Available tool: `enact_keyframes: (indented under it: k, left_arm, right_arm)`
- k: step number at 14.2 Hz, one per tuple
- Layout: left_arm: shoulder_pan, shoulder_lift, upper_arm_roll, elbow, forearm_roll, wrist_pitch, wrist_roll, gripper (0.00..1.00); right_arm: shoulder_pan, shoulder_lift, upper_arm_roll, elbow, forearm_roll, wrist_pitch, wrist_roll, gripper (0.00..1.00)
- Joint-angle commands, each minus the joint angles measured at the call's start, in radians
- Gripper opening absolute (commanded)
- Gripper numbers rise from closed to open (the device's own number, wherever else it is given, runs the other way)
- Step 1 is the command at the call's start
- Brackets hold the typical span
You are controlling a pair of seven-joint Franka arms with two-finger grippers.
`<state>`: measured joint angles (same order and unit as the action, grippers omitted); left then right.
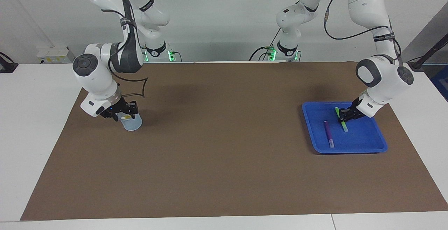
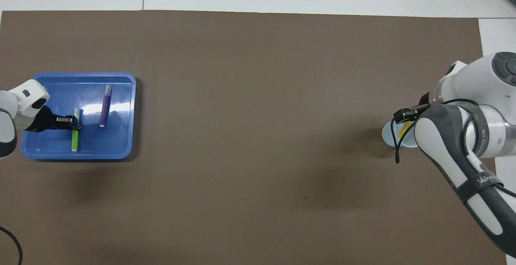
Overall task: Right arm passes pens to left for tray arrangement
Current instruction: 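Release the green pen in the tray while the right gripper grasps the yellow pen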
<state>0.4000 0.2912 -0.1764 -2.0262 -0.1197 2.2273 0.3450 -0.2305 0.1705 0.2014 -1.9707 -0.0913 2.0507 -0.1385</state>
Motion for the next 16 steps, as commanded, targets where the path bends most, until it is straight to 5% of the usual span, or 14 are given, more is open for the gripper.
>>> enact_keyframes:
  k: [1,6,8,11,16]
  left_arm:
    - [0.007,0.009,-0.005,-0.048,0.018,0.081,-0.018,0.0]
    - [-0.003,0.016,-0.005,-0.051,0.018,0.118,-0.018,0.0]
    - [-0.003,0.017,-0.005,-0.04,0.018,0.118,-0.015,0.69]
    - [-0.004,0.017,-0.006,-0.02,0.015,0.094,-0.017,1.0]
    - [-0.006,0.046,-0.008,0.127,0.005,-0.09,-0.026,1.0]
  right_arm:
    - [-0.024,0.003,0.01,-0.005,0.013,-0.02,0.004,0.52]
    - [-0.026,0.001,0.012,-0.005,0.013,-0.023,0.002,0.16]
    - [-0.026,0.001,0.01,-0.005,0.013,-0.021,0.002,0.07]
    - [-0.026,0.001,0.01,-0.005,0.013,-0.021,-0.004,0.0]
    - [-0.012,-0.005,0.013,0.062,0.01,-0.111,-0.013,0.0]
